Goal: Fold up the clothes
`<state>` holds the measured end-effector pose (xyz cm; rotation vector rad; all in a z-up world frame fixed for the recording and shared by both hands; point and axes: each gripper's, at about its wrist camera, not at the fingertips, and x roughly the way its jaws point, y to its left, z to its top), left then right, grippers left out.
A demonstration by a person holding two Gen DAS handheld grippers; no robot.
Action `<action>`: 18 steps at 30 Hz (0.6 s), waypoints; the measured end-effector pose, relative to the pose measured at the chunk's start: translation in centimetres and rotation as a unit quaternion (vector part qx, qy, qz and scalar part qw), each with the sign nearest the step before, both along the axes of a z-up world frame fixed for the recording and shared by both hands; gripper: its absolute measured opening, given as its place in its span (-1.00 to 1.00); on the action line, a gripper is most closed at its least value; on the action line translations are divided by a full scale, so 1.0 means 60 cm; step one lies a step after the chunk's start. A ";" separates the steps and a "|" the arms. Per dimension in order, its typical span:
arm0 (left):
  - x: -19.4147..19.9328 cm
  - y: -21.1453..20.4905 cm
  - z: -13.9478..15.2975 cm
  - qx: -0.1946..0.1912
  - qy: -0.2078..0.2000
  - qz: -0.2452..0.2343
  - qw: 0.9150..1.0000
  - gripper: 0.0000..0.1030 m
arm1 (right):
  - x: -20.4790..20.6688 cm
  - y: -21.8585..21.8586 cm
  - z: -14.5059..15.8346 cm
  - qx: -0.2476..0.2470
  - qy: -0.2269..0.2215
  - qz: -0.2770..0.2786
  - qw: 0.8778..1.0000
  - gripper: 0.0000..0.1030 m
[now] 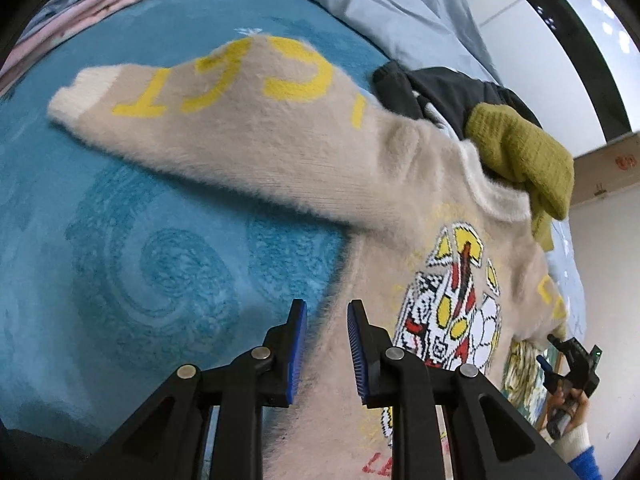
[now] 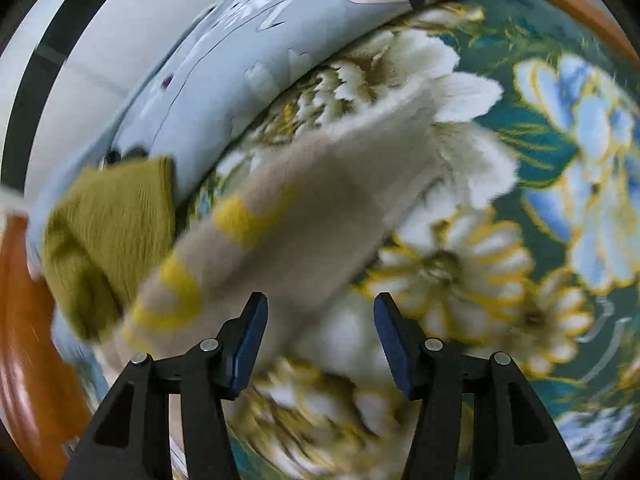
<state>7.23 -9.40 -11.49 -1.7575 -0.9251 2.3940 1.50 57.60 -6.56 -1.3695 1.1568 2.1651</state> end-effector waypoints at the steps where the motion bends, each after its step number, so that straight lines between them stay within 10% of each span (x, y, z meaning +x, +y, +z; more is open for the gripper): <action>1: -0.001 -0.003 -0.002 0.000 -0.001 0.005 1.000 -0.54 | -0.015 -0.003 -0.001 0.011 -0.009 -0.001 1.000 0.10; 6: -0.008 0.003 -0.010 -0.011 -0.012 0.006 1.000 -0.54 | -0.069 -0.022 -0.017 0.092 -0.104 -0.008 0.990 0.10; 13: -0.010 0.014 -0.012 -0.011 -0.014 -0.005 1.000 -0.54 | -0.079 -0.029 -0.022 0.082 -0.107 -0.042 0.990 0.18; 16: -0.011 0.016 -0.014 -0.008 -0.015 -0.006 1.000 -0.54 | -0.072 -0.026 -0.011 0.057 -0.081 -0.046 0.994 -0.67; 18: -0.011 0.018 -0.015 -0.007 -0.015 -0.006 1.000 -0.54 | -0.061 -0.025 0.009 0.033 -0.047 -0.049 0.997 -0.81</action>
